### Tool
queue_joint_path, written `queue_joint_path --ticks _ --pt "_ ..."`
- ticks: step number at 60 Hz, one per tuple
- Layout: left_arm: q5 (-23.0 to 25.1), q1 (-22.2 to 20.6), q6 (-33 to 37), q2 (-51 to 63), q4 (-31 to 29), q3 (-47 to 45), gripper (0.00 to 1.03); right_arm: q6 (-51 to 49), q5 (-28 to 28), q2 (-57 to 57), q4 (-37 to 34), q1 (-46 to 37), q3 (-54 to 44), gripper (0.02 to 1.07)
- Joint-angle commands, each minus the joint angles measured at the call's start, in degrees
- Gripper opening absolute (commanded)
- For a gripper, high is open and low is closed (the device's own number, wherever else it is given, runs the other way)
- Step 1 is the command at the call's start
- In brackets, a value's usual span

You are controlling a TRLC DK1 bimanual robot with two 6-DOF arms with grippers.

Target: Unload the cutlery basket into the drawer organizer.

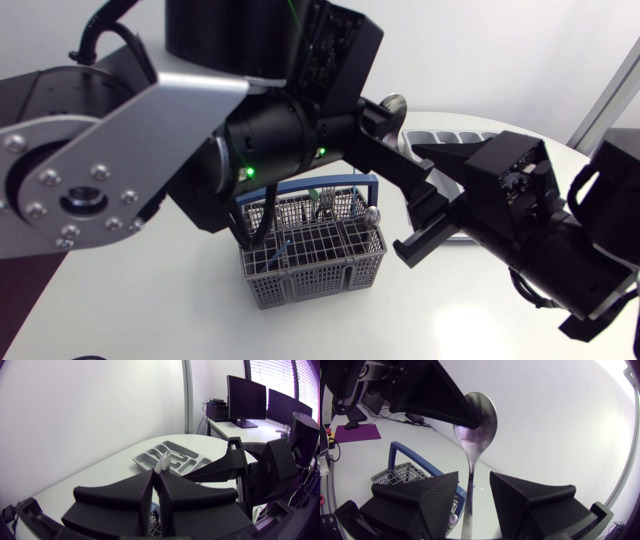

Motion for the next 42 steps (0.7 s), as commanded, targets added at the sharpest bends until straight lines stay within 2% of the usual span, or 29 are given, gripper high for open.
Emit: queue_joint_path --ticks 1,21,42 --pt "0.54 0.34 -1.72 0.78 0.24 2.87 0.06 -0.8 0.67 1.11 1.26 0.4 -1.18 0.46" --pt "1.07 0.52 -1.81 1.13 -0.38 2.87 0.06 -0.97 0.67 2.52 1.79 0.49 -0.47 0.21" --pt "1.16 0.7 -2.16 1.13 -0.29 2.52 0.07 -0.62 0.67 2.78 1.35 0.75 -0.65 0.12"
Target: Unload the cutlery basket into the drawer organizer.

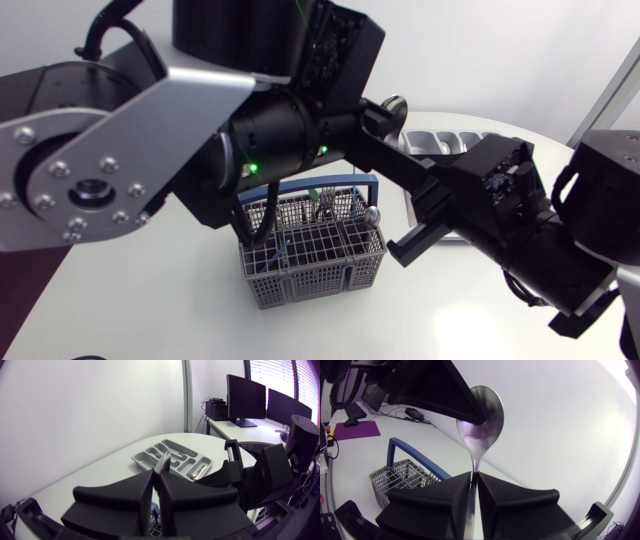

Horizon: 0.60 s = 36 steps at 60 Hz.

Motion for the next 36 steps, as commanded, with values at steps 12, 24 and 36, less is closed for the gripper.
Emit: queue_joint_path --ticks 12,24,36 --pt "0.35 0.02 -1.76 0.67 0.48 1.87 0.07 -0.71 0.25 0.86 0.41 1.0 -0.74 0.11" --pt "0.35 0.02 -2.11 0.59 0.48 1.95 0.11 -0.8 0.16 0.86 -0.39 1.35 -0.65 0.1" --pt "0.7 0.19 -2.2 0.59 0.56 2.83 0.34 -0.62 0.08 0.86 -1.62 1.44 -0.65 0.1"
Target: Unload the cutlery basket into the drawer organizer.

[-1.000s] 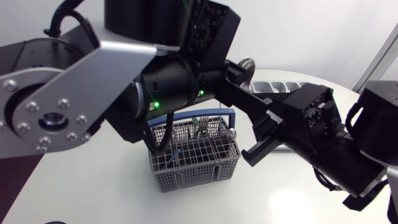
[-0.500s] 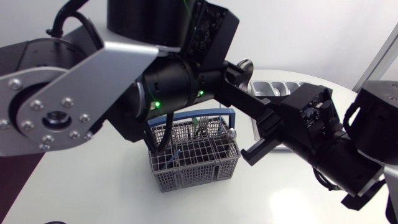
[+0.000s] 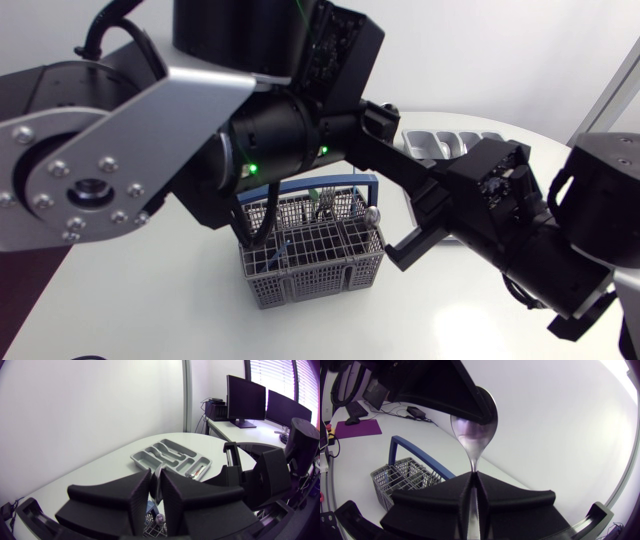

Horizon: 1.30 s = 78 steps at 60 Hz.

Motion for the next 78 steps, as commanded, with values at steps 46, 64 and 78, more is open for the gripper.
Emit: queue_joint_path --ticks 46,64,78 --pt "0.17 7.75 9.33 -5.57 -0.05 2.53 0.63 3.25 -14.45 11.16 -8.39 -30.57 5.15 0.1" --pt "0.26 6.96 14.16 -10.14 -3.13 -4.59 0.66 5.44 -18.58 25.14 -7.95 -42.18 14.91 0.11" --pt "3.6 6.43 15.48 -11.89 -4.8 -9.78 0.67 6.23 -20.16 35.68 -6.19 -46.83 22.03 0.11"
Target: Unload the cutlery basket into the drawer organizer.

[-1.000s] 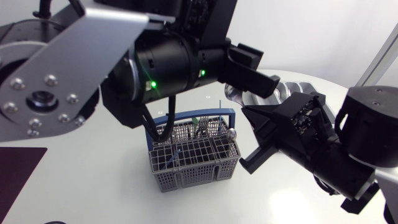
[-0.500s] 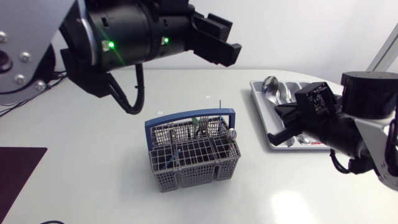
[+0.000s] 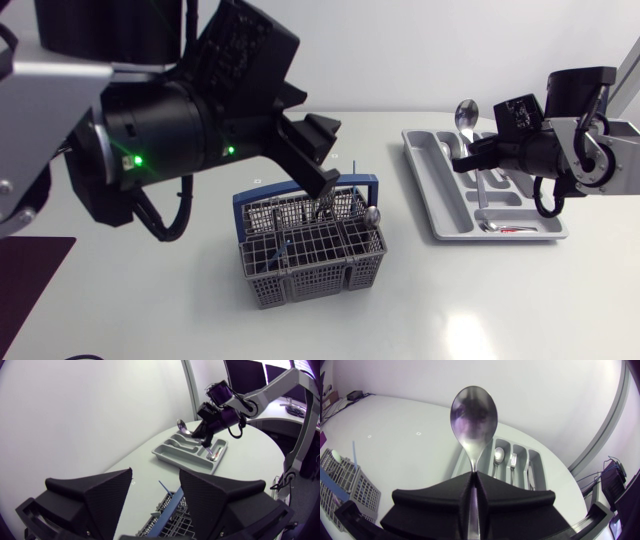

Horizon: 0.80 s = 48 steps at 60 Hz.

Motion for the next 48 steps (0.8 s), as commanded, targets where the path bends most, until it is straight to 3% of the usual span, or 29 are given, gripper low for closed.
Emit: queue_joint_path --ticks 1,25,48 --pt "1.04 -0.65 1.51 -1.62 -0.47 -3.14 0.68 1.49 -0.47 4.26 1.85 -1.26 3.17 0.11" --pt "1.04 -1.7 1.69 -3.38 -0.03 -7.71 0.69 2.19 -0.55 22.89 3.52 -5.75 18.64 0.11" --pt "1.04 -1.27 1.6 -4.61 -0.03 -9.64 0.69 4.57 -0.91 35.99 -0.52 -7.42 32.17 0.1"
